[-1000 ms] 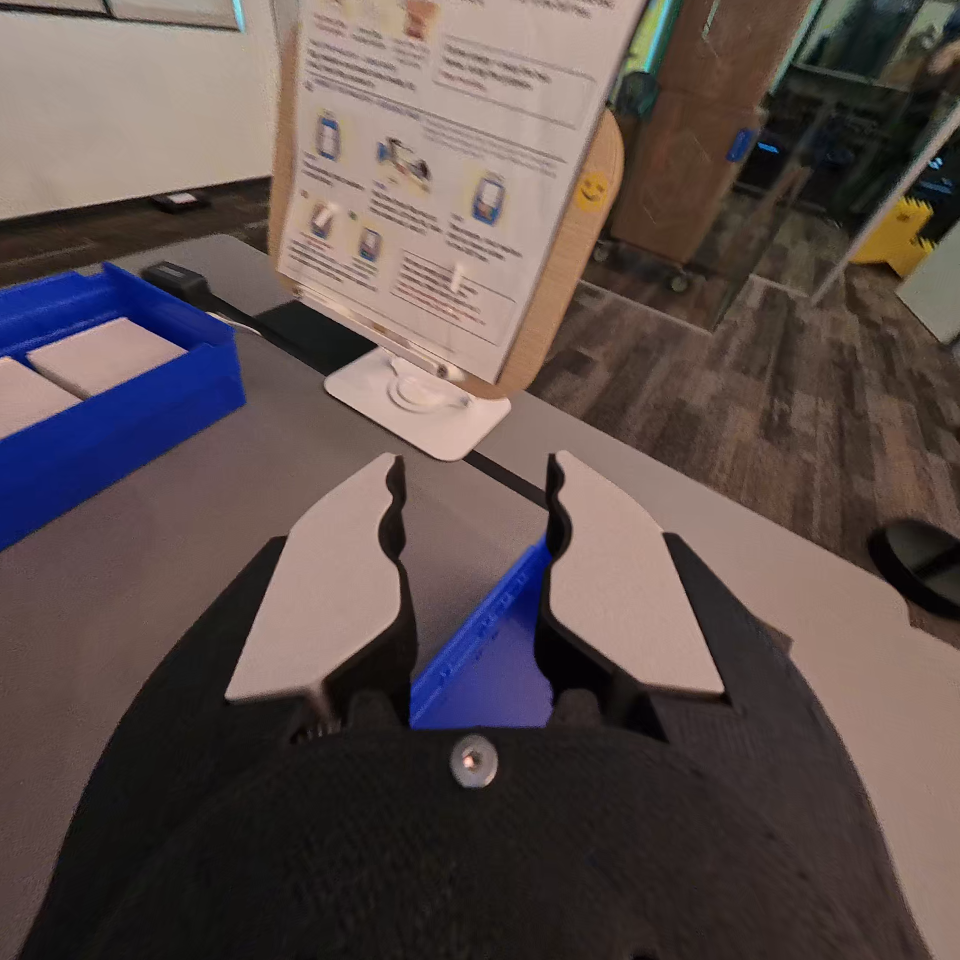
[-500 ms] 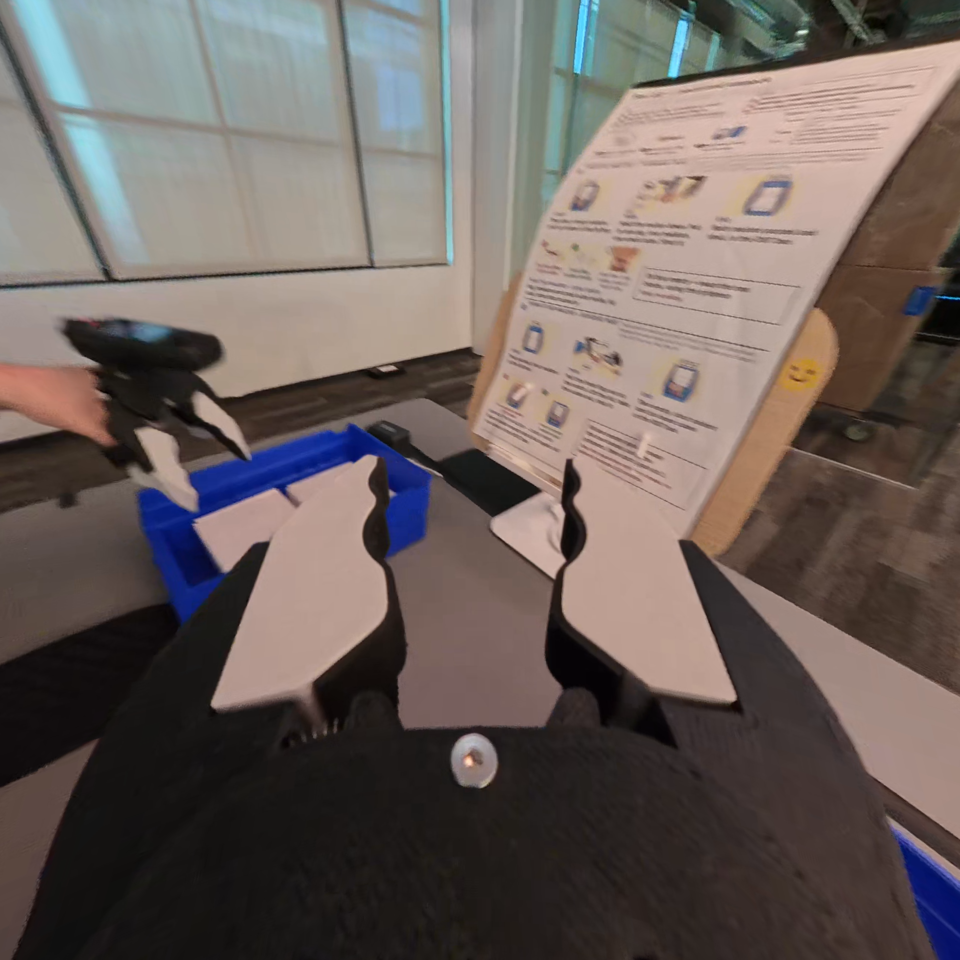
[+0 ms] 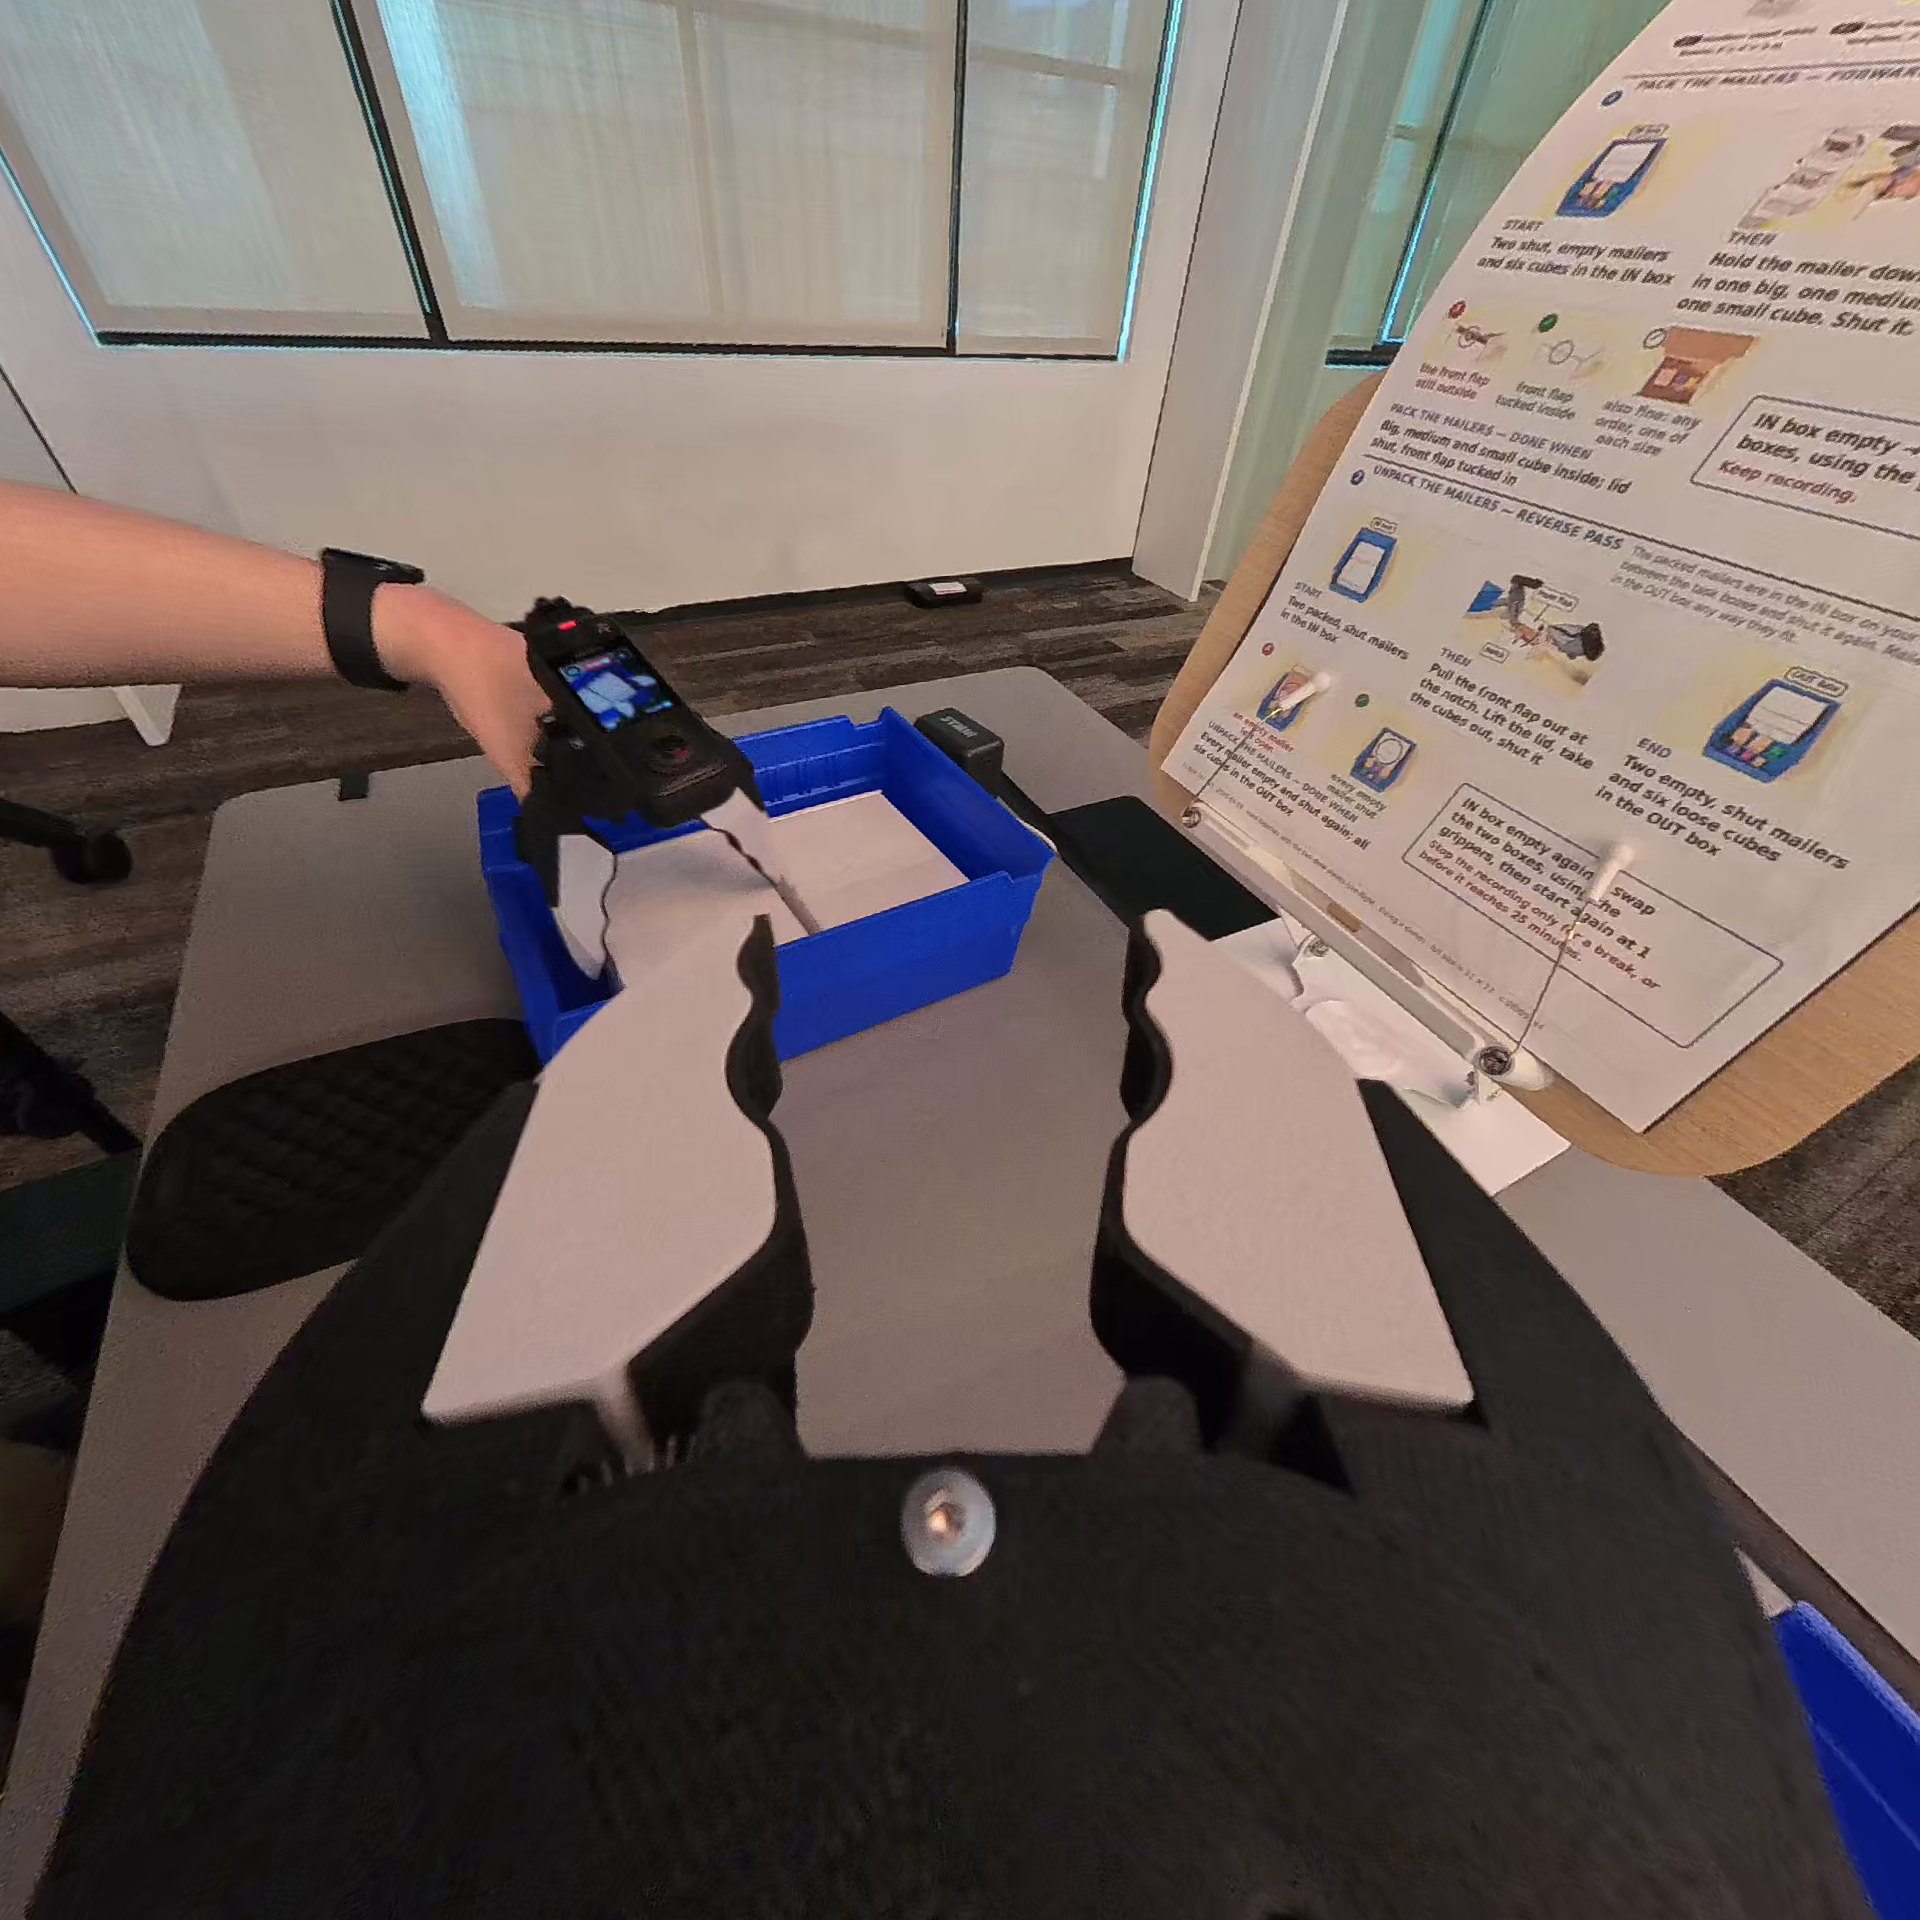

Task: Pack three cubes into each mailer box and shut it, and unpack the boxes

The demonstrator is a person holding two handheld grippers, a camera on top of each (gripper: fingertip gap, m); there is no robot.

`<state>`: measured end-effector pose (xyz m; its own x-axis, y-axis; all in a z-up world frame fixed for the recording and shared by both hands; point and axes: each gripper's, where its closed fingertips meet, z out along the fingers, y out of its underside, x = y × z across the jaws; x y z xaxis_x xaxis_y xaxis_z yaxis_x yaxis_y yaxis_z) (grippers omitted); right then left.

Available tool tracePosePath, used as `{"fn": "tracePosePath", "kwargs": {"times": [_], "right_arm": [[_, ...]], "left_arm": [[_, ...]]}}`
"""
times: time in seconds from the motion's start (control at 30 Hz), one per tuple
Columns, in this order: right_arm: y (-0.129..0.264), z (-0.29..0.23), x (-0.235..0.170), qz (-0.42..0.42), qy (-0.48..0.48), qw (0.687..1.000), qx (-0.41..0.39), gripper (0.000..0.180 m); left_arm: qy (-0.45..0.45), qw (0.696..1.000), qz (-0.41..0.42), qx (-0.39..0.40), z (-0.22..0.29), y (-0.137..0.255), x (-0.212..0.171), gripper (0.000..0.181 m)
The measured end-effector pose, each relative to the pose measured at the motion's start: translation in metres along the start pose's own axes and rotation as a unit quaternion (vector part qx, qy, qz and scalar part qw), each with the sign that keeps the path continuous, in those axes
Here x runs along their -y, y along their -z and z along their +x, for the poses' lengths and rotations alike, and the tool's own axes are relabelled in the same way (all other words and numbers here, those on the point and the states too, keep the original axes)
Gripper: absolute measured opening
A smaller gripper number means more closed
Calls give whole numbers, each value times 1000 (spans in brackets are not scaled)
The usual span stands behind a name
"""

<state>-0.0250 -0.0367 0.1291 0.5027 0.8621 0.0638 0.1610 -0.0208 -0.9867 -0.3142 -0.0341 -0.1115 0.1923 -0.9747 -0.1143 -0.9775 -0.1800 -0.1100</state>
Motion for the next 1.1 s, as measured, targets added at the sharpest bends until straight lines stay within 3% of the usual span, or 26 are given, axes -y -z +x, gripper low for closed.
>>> {"fn": "tracePosePath", "kwargs": {"times": [0.6, 0.8, 1.1], "right_arm": [[-3, 5, -13, -33, -4, 999, 4, 65], [-4, 2, -16, -43, 5, 999, 5, 65], [-2, 4, -16, -44, 3, 999, 3, 66]], "left_arm": [[-41, 999, -15, 6, -4, -16, -5, 122], [-54, 997, -54, 21, -5, -17, -9, 123], [-41, 998, -49, -8, 6, -17, -15, 125]]}}
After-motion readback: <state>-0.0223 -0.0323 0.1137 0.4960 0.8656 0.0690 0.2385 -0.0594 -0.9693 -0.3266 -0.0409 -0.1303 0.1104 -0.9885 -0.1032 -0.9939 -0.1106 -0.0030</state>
